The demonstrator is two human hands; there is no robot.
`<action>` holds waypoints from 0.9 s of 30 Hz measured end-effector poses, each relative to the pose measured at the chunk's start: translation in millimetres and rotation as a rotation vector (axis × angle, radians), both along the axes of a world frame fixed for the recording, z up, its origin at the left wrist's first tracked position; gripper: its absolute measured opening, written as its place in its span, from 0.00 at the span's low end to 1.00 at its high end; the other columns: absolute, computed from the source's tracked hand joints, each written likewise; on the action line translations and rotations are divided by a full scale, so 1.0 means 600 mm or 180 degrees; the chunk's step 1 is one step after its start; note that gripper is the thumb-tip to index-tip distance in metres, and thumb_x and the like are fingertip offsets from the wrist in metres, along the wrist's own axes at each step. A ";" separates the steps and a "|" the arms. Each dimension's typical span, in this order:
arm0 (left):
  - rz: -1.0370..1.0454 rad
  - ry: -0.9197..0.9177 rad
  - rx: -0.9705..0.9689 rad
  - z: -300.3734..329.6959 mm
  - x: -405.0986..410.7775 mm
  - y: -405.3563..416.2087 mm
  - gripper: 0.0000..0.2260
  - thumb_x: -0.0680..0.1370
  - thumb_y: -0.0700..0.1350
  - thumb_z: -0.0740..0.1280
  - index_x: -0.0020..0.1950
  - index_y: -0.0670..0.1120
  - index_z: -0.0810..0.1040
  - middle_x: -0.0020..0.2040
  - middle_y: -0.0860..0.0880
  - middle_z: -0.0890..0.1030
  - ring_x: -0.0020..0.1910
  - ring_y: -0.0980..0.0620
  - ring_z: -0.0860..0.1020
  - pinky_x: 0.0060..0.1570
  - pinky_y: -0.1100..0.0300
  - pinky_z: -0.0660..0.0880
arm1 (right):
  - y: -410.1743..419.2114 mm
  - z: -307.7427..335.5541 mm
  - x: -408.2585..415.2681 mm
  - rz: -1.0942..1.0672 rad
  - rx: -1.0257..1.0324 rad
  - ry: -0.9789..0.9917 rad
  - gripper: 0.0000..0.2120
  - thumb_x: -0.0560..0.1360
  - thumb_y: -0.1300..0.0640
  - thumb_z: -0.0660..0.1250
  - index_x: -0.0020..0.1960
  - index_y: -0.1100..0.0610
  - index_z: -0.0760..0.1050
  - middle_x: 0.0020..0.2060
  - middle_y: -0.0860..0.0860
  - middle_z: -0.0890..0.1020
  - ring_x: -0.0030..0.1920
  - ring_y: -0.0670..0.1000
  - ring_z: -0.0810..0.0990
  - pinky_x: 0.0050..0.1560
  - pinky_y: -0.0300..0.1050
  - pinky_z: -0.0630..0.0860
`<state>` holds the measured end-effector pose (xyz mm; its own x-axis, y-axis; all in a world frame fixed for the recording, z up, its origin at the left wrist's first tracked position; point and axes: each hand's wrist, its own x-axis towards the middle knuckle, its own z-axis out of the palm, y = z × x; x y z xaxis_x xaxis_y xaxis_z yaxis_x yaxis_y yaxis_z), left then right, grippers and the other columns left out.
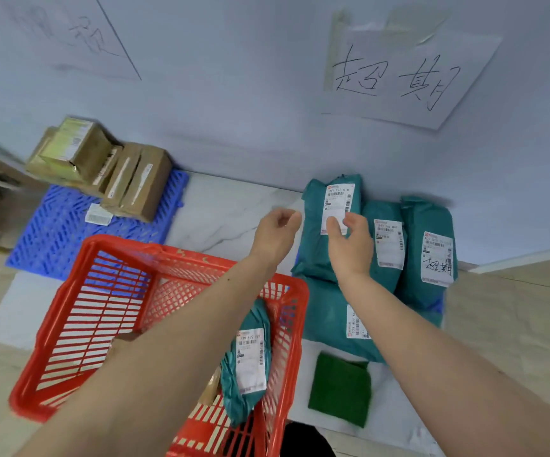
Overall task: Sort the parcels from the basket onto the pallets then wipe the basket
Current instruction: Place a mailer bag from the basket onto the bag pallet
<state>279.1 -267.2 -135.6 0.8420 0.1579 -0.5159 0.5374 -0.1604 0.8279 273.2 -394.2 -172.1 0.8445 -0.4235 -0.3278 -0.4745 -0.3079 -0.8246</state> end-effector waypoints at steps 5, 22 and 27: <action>0.0400 -0.0162 -0.0155 0.029 -0.058 0.075 0.09 0.81 0.46 0.64 0.54 0.42 0.78 0.51 0.45 0.82 0.51 0.50 0.80 0.54 0.51 0.78 | 0.086 0.043 -0.059 0.0231 0.0217 -0.0237 0.17 0.79 0.50 0.65 0.66 0.54 0.72 0.62 0.48 0.78 0.63 0.48 0.75 0.63 0.43 0.69; 0.0026 0.1001 -0.0139 -0.126 -0.246 0.263 0.09 0.80 0.51 0.67 0.51 0.46 0.75 0.46 0.51 0.78 0.48 0.49 0.77 0.49 0.56 0.72 | 0.254 -0.090 -0.286 -0.0143 0.0430 0.1513 0.14 0.81 0.46 0.60 0.56 0.55 0.74 0.52 0.54 0.81 0.54 0.56 0.80 0.58 0.57 0.78; -0.0533 0.1451 0.0278 -0.206 -0.291 0.236 0.20 0.77 0.53 0.69 0.61 0.39 0.76 0.56 0.45 0.81 0.51 0.46 0.80 0.51 0.54 0.78 | 0.251 -0.138 -0.316 -0.0216 0.0454 0.1755 0.14 0.82 0.47 0.59 0.56 0.56 0.75 0.52 0.53 0.80 0.55 0.56 0.80 0.61 0.59 0.77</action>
<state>104.2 -125.4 -259.4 0.5512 0.0988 -0.8285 0.8027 -0.3340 0.4941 83.7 -243.6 -254.9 0.5049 -0.3900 -0.7700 -0.8611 -0.1657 -0.4807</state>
